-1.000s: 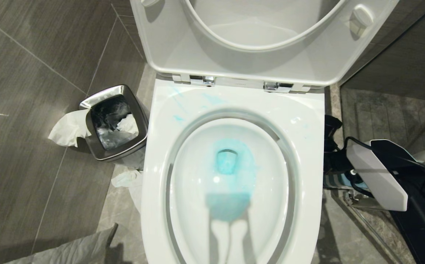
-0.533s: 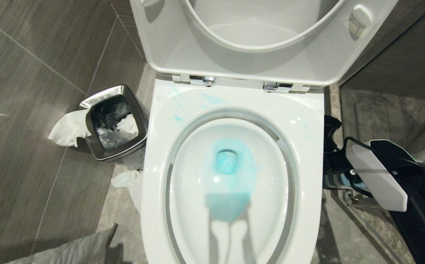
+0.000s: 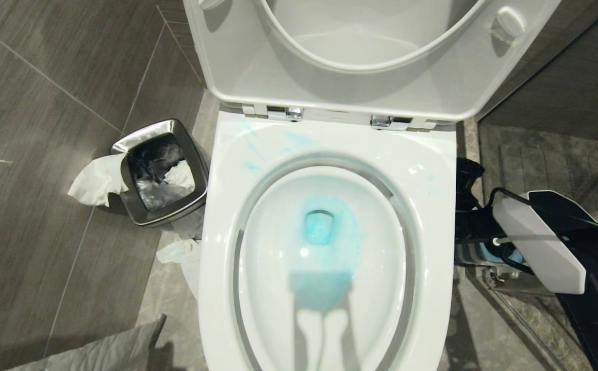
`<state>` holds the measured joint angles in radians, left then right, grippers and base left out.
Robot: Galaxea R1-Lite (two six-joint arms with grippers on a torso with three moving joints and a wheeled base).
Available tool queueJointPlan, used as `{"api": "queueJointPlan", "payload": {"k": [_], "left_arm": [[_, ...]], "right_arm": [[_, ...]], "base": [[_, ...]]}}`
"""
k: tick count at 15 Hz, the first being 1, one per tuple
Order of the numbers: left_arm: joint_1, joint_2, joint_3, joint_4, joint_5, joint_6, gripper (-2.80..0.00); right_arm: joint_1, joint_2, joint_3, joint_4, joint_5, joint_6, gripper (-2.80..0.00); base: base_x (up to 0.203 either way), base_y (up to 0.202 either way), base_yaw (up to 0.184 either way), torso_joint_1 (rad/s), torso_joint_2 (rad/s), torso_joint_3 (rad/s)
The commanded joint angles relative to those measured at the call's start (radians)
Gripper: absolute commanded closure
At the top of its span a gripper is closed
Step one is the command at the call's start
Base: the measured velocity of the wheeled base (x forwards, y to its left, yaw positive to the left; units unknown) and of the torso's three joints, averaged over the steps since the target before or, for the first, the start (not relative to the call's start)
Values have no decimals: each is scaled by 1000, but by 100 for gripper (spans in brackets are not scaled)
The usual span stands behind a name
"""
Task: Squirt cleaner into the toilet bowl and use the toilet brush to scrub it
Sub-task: Place the cleaning agent on the floor, then scrub the toilet bowl
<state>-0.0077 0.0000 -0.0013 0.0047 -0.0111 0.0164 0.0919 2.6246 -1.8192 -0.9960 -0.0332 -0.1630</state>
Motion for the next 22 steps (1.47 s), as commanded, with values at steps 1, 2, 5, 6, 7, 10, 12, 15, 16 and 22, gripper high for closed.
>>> {"api": "queueJointPlan", "payload": {"k": [1, 2, 5, 6, 7, 10, 12, 15, 16, 22], "left_arm": [[0, 2, 0, 0, -1, -1, 0], [0, 2, 1, 0, -1, 0, 0], [0, 2, 0, 0, -1, 0, 0], [0, 2, 1, -2, -1, -1, 0], [0, 2, 1, -2, -1, -2, 0], [0, 2, 1, 0, 0, -10, 0], [0, 2, 1, 0, 0, -10, 0], [0, 2, 1, 0, 0, -10, 0], [0, 2, 1, 0, 0, -10, 0], [0, 2, 1, 0, 0, -10, 0]], "right_arm": [[0, -74, 100, 2, 0, -1, -280], [0, -98, 146, 3, -1, -1, -280], [0, -181, 299, -5, -2, 0, -280], [0, -213, 360, -11, -2, 2, -280], [0, -252, 422, -20, -3, 3, -280], [0, -394, 638, -49, -5, 6, -280], [0, -470, 774, -96, -8, 7, -280], [1, -568, 1008, -195, -10, 7, -280], [1, -594, 1082, -248, -10, 7, -280], [4, -761, 1524, -426, -11, 6, -280]], "base": [[0, 0, 0, 0, 0, 0], [0, 0, 0, 0, 0, 0], [0, 0, 0, 0, 0, 0], [0, 0, 0, 0, 0, 0], [0, 0, 0, 0, 0, 0], [0, 0, 0, 0, 0, 0], [0, 0, 0, 0, 0, 0], [0, 0, 0, 0, 0, 0], [0, 0, 0, 0, 0, 0], [0, 0, 0, 0, 0, 0]]}}
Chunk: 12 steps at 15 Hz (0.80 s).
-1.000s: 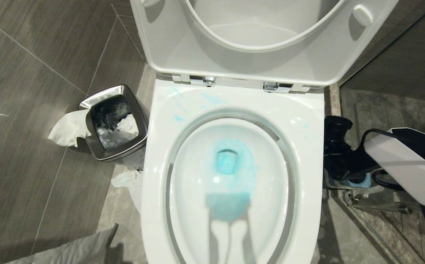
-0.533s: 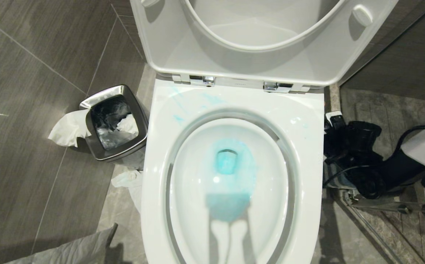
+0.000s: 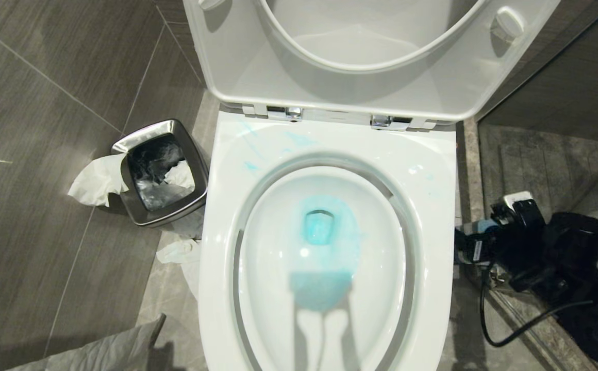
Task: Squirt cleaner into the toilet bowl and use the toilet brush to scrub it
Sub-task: Scrub the toilet bowl
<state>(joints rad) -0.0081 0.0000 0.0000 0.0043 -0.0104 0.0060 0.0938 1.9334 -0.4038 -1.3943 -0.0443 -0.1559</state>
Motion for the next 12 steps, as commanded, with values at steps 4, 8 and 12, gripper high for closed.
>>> {"api": "queueJointPlan", "payload": {"k": [4, 8, 12], "left_arm": [[0, 2, 0, 0, 0, 0, 0], [0, 2, 0, 0, 0, 0, 0], [0, 2, 0, 0, 0, 0, 0]], "right_arm": [[-14, -255, 292, -68, -7, 1, 0], [-22, -374, 403, -43, -69, 17, 0], [-22, -442, 403, -31, -121, 6, 0]], "base": [[0, 0, 0, 0, 0, 0], [0, 0, 0, 0, 0, 0], [0, 0, 0, 0, 0, 0]]}}
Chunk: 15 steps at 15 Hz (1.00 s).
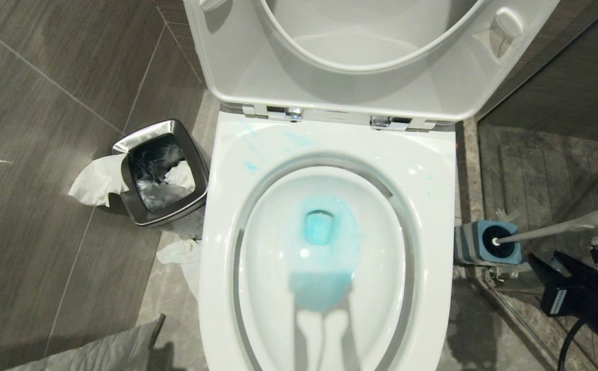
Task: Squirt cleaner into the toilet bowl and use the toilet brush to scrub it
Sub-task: Scrub the toilet bowl
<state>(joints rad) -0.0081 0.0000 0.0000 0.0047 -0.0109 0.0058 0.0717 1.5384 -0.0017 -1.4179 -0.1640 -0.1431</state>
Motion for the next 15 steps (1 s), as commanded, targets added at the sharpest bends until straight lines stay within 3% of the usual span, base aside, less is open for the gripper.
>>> {"api": "queueJointPlan", "payload": {"k": [1, 4, 11, 13, 15], "left_arm": [[0, 2, 0, 0, 0, 0, 0], [0, 2, 0, 0, 0, 0, 0], [0, 2, 0, 0, 0, 0, 0], [0, 2, 0, 0, 0, 0, 0], [0, 2, 0, 0, 0, 0, 0]], "right_arm": [[0, -67, 1, -7, -2, -23, 0], [-4, -114, 0, -8, -3, -49, 0], [-4, -223, -7, 12, 9, -195, 0], [-26, -262, -105, 127, 13, -189, 0], [-46, -337, -288, 403, 14, -157, 0]], "base": [[0, 0, 0, 0, 0, 0], [0, 0, 0, 0, 0, 0], [0, 0, 0, 0, 0, 0], [0, 0, 0, 0, 0, 0], [0, 0, 0, 0, 0, 0]]}}
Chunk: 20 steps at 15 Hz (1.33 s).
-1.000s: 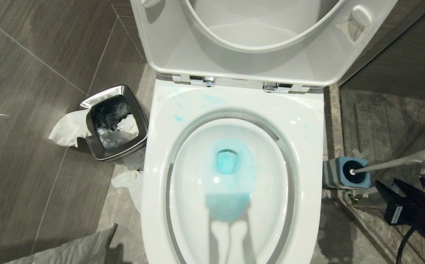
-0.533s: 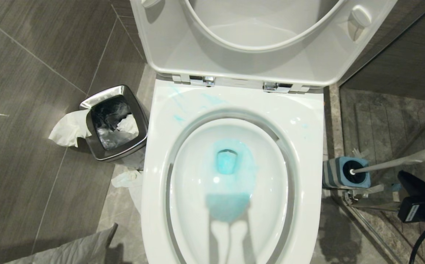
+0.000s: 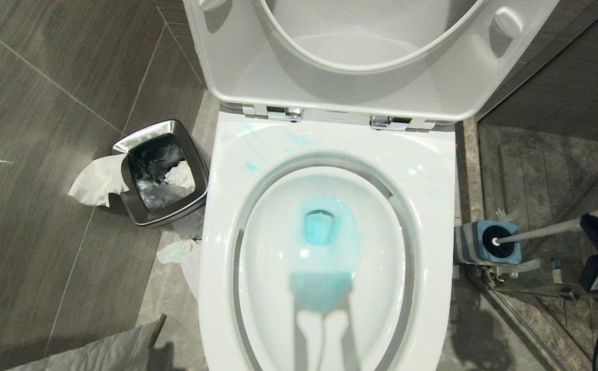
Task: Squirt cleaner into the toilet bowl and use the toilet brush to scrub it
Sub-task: Scrub the toilet bowl
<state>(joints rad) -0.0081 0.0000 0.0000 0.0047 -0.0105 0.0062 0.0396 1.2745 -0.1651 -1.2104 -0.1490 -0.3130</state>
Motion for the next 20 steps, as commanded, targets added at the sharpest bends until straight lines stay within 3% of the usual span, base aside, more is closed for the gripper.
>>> {"api": "queueJointPlan", "payload": {"k": [1, 5, 9, 11, 15, 18, 20], "left_arm": [[0, 2, 0, 0, 0, 0, 0], [0, 2, 0, 0, 0, 0, 0], [0, 2, 0, 0, 0, 0, 0], [0, 2, 0, 0, 0, 0, 0], [-1, 2, 0, 0, 0, 0, 0], [0, 2, 0, 0, 0, 0, 0], [0, 2, 0, 0, 0, 0, 0]], "right_arm": [[-26, -112, -236, 387, 0, 40, 0], [-64, -242, -622, 1230, 22, 187, 0], [-74, -418, -716, 1824, 38, 314, 0], [-78, -488, -769, 2067, 89, 367, 0], [-100, -621, -686, 2126, 96, 381, 0], [-94, -727, -539, 2089, -21, 386, 0], [-69, -784, -390, 1944, -91, 385, 0]], "base": [[0, 0, 0, 0, 0, 0], [0, 0, 0, 0, 0, 0], [0, 0, 0, 0, 0, 0], [0, 0, 0, 0, 0, 0], [0, 0, 0, 0, 0, 0], [0, 0, 0, 0, 0, 0], [0, 0, 0, 0, 0, 0]]}}
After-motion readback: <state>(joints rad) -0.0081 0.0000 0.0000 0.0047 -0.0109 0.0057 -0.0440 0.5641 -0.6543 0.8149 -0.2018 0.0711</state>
